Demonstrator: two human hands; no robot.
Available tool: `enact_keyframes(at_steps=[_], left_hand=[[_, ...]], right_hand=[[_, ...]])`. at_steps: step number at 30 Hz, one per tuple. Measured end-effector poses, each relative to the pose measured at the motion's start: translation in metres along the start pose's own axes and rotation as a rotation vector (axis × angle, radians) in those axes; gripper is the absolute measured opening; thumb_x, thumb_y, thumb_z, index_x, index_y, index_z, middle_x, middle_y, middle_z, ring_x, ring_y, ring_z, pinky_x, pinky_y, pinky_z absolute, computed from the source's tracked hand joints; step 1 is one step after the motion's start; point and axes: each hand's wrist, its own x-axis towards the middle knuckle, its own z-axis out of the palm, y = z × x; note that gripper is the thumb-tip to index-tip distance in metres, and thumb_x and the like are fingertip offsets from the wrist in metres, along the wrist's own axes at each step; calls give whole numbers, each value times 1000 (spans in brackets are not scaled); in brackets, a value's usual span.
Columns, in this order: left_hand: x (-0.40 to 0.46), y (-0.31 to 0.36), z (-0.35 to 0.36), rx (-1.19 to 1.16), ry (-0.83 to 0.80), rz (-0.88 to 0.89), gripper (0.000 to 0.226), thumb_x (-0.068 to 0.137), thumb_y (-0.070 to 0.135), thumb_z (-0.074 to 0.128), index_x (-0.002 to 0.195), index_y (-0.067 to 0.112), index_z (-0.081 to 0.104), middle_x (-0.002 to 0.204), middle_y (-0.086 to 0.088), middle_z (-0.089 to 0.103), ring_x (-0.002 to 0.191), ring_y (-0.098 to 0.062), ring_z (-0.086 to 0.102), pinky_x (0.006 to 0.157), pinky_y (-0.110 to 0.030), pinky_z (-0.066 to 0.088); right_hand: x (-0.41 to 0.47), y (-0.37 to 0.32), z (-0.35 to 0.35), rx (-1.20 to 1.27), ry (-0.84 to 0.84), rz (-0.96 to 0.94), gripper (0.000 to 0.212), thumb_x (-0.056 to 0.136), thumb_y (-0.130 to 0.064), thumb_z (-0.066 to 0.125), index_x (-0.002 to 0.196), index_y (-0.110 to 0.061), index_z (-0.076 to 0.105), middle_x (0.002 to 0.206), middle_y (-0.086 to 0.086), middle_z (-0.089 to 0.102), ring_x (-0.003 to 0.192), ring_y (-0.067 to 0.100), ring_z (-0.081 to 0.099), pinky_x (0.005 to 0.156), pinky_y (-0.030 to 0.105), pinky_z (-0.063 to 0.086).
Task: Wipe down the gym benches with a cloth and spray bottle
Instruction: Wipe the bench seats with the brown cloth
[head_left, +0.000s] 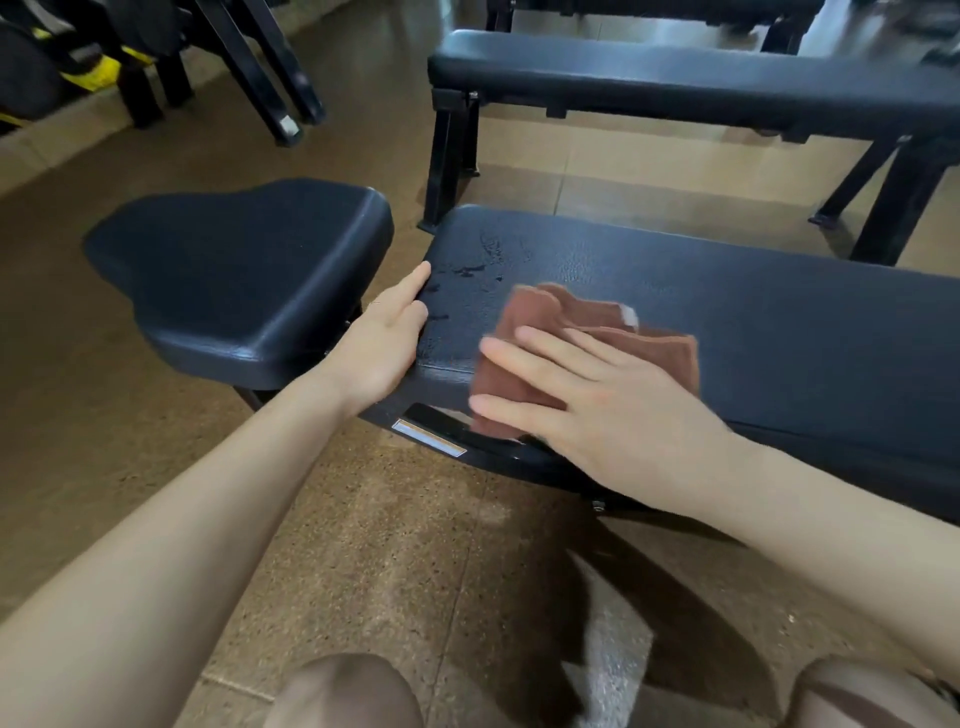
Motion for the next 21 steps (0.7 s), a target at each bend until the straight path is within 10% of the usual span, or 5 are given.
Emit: enact_keyframes(at_steps=[5,15,21], left_hand=[[1,-1,8,127,76,77,52,112,24,29,163,28,26,167,6,28,152,-9,24,113,-15,14],[-1,-5,-10,248,37,142,52,112,27,31,163,21,24,169,0,25,155,-13,20,121,-24,14],[-13,-44,-74,978,347,247,58,106,40,37,154,7,42,156,-17,46,147,-35,38,122,-48,26]], right_hand=[[-55,23,3,23,-66,110,56,107,-36,31,161,-40,16,170,6,17,153,33,28,123,52,28],[71,-16,-8,101,-44,109,63,106,-47,18,164,-24,12,170,4,21,155,28,24,127,45,20],[27,-16,-4,44,-18,19,58,106,-32,36,162,-23,23,170,8,20,154,33,26,127,46,20]])
